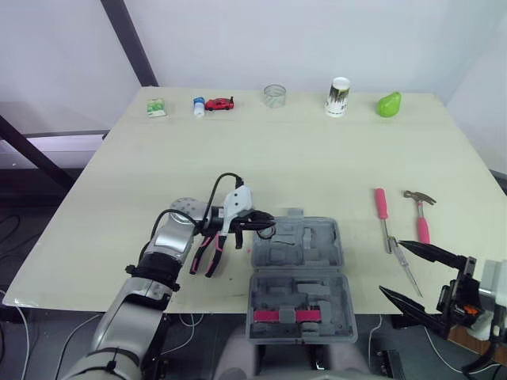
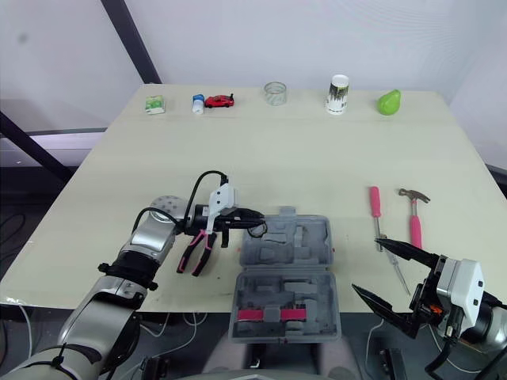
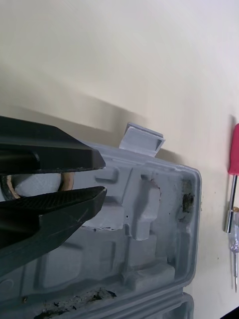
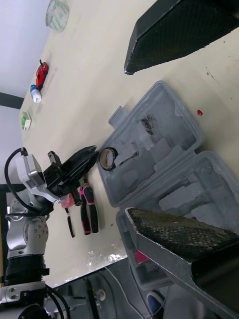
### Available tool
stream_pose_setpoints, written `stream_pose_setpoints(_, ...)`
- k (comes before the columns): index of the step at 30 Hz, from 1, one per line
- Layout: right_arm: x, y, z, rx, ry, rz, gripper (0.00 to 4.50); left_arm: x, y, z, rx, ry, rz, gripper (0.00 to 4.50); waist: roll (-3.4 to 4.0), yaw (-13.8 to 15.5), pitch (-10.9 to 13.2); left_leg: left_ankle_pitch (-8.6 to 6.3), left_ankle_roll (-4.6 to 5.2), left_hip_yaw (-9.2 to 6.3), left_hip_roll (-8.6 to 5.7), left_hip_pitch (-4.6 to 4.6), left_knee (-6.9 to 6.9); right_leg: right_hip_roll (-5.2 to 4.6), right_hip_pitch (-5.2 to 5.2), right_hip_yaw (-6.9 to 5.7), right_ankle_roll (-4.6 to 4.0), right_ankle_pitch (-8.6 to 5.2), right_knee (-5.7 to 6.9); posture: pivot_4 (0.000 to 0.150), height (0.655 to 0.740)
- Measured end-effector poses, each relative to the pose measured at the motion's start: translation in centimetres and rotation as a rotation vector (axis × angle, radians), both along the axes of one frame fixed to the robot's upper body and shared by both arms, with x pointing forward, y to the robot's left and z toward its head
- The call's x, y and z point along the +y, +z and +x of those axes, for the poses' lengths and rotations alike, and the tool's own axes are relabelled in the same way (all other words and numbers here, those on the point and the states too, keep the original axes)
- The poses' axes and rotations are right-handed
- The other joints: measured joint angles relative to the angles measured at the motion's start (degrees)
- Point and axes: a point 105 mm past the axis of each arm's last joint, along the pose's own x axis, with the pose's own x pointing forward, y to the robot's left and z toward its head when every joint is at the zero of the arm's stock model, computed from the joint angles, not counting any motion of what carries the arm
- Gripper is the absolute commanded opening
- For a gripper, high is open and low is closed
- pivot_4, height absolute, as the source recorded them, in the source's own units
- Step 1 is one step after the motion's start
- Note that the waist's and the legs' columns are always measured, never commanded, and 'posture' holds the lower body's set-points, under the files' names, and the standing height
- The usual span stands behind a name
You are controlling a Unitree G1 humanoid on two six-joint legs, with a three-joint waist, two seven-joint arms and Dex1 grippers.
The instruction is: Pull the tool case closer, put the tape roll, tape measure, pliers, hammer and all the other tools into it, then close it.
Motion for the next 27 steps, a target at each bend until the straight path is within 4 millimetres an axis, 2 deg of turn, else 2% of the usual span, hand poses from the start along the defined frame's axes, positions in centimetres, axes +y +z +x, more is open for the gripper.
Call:
stream_pose_setpoints(5, 0.1, 0.0, 0.1, -0.007, 0.013, -0.001, 4.50, 0.2, -2.8, -0.4, 0.030, 0.003, 0.076, 0.62, 0.00, -0.1, 0.0, 0.00, 0.00, 0.01, 0.00, 0.01, 0.00, 0.00, 0.00, 0.01, 0.00, 0.00, 0.00, 0.150, 0.7400)
stream_pose_setpoints(8, 0.2, 0.0, 0.1, -0.006, 0.018, -0.001, 4.50, 0.3, -3.0, -0.4, -0.010, 0.000, 0.086, 0.62, 0.01, -0.1, -0.1, 0.00, 0.00, 0.00, 0.00, 0.13, -0.01, 0.00, 0.11, 0.00, 0.00, 0.00, -0.01, 0.150, 0.7400)
stream_pose_setpoints(12, 0.2, -0.2, 0.2, 0.005, 0.022, 0.003, 4.50, 0.5, -3.3, -0.6, -0.008, 0.013, 0.073, 0.62, 0.07, -0.2, -0.1, -0.01, 0.01, 0.07, 0.04, 0.85, -0.27, 0.00, 0.78, 0.04, -0.01, -0.03, -0.23, 0.150, 0.7400)
stream_pose_setpoints(13, 0.1, -0.4, 0.5, 0.014, 0.001, 0.024, 4.50, 0.8, -3.3, -1.1, 0.049, 0.068, -0.011, 0.62, 0.09, -0.6, -0.1, -0.02, 0.01, 0.05, 0.23, 0.87, -0.29, 0.02, 0.79, 0.03, -0.02, -0.03, -0.26, 0.150, 0.7400)
stream_pose_setpoints(17, 0.0, -0.3, 1.3, 0.003, -0.067, 0.087, 4.50, 1.0, -2.4, -1.2, 0.086, 0.159, -0.115, 0.62, 0.09, -0.5, -0.1, -0.01, 0.01, 0.01, 0.26, 0.80, -0.29, -0.01, 0.77, 0.01, -0.02, -0.02, -0.27, 0.150, 0.7400)
stream_pose_setpoints(19, 0.1, -0.2, 2.4, -0.011, -0.134, 0.134, 4.50, 1.9, -0.5, -1.1, 0.060, 0.270, -0.233, 0.62, 0.09, -0.8, -0.1, -0.01, 0.00, 0.00, 0.29, 0.81, -0.29, -0.04, 0.77, 0.02, -0.02, -0.01, -0.27, 0.150, 0.7400)
stream_pose_setpoints(21, 0.5, -0.5, 4.1, -0.003, -0.219, 0.196, 4.50, 3.6, 1.3, -1.6, 0.044, 0.386, -0.356, 0.62, 0.23, -1.0, -0.2, -0.02, -0.01, 0.05, 0.39, 0.87, -0.34, -0.11, 0.75, 0.04, -0.05, -0.02, -0.27, 0.150, 0.7400)
stream_pose_setpoints(25, 0.8, -1.3, 5.9, 0.018, -0.291, 0.230, 4.50, 6.1, 0.8, -3.3, 0.055, 0.528, -0.402, 0.62, 0.38, -0.6, -0.2, -0.02, -0.01, 0.06, 0.28, 0.87, -0.35, -0.18, 0.76, 0.02, -0.05, -0.02, -0.29, 0.150, 0.7400)
stream_pose_setpoints(27, 0.6, -2.8, 6.1, 0.057, -0.299, 0.201, 4.50, 7.5, -0.1, -4.6, 0.097, 0.597, -0.433, 1.10, 0.37, -0.1, -0.2, -0.02, -0.01, 0.01, 0.23, 0.81, -0.35, -0.22, 0.78, -0.05, -0.06, -0.03, -0.39, 0.150, 0.7400)
